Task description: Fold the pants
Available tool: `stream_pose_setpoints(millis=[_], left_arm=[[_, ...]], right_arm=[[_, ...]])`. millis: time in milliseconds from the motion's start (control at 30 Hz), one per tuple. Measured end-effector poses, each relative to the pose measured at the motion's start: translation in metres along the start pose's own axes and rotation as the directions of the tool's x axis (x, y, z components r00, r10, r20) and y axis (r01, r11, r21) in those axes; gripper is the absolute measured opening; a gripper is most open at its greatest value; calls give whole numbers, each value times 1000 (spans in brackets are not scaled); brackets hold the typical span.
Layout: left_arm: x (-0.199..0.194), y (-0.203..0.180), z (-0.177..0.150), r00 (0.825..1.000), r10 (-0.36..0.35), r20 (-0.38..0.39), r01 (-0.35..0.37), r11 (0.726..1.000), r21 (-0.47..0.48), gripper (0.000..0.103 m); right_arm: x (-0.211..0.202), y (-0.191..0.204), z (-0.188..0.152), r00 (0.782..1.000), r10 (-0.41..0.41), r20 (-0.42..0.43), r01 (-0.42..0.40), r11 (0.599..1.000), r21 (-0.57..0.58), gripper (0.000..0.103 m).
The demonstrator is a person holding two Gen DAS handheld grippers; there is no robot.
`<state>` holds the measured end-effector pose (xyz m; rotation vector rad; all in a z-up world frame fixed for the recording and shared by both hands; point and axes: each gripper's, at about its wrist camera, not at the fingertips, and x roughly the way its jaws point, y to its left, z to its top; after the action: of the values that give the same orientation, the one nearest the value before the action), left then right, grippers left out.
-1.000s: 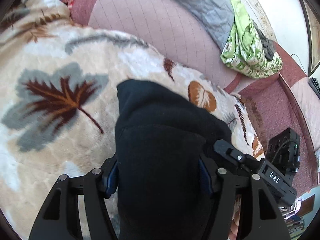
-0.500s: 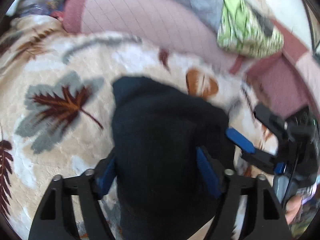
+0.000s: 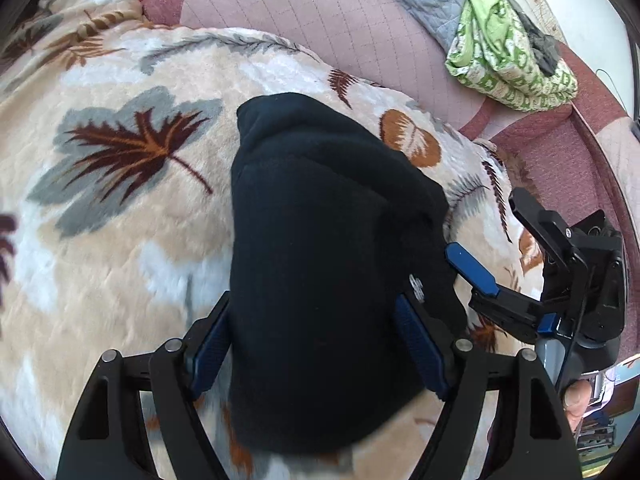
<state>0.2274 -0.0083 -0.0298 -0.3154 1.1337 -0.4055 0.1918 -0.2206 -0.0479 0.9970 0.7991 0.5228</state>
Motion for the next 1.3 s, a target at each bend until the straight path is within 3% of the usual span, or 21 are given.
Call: stream_pose_setpoints(millis=[167,300,500,667,800,900,1000,1100,1167,1300], left_arm=[[-33,-5,-33,999,-1,40,0,1000,6,78],[-58,4,-71,994,-46,96,47,999,-9,78],[-90,15,-116,975,36,218,-31,999,-27,78],[-114,20,-128,950,105,294,-91,994,-60,78],[-126,29,-133,939,119,323,-94,991,-93,81],[-122,30,-131,945,90,315,-63,993,-95,81],[-112,30,-132,951,77,298,-54,995,-85,81],[-98,33,-116,933,108,343,-83,993,-87,81],[-89,41,-92,920,98,380,-58,992,-116,81],[-70,62,-63,927,54,372,19,982,-189,79]], right_arm=[[-20,14,-25,1000,-20,-19,19,999,-34,88],[-28,2,-44,999,4,-53,-2,1000,27,89],[-43,-14,-80,997,46,-70,-36,990,137,90],[-58,-4,-107,998,30,-48,-25,995,101,90],[-59,28,-102,999,39,-37,-38,999,17,90],[-39,65,-82,998,-13,-55,8,997,-80,88],[-8,95,-61,994,-76,-82,62,985,-161,74],[30,111,-44,984,-122,-129,95,975,-200,69],[59,120,-34,972,-170,-165,124,959,-256,69],[110,128,-14,931,-260,-256,158,919,-362,69]])
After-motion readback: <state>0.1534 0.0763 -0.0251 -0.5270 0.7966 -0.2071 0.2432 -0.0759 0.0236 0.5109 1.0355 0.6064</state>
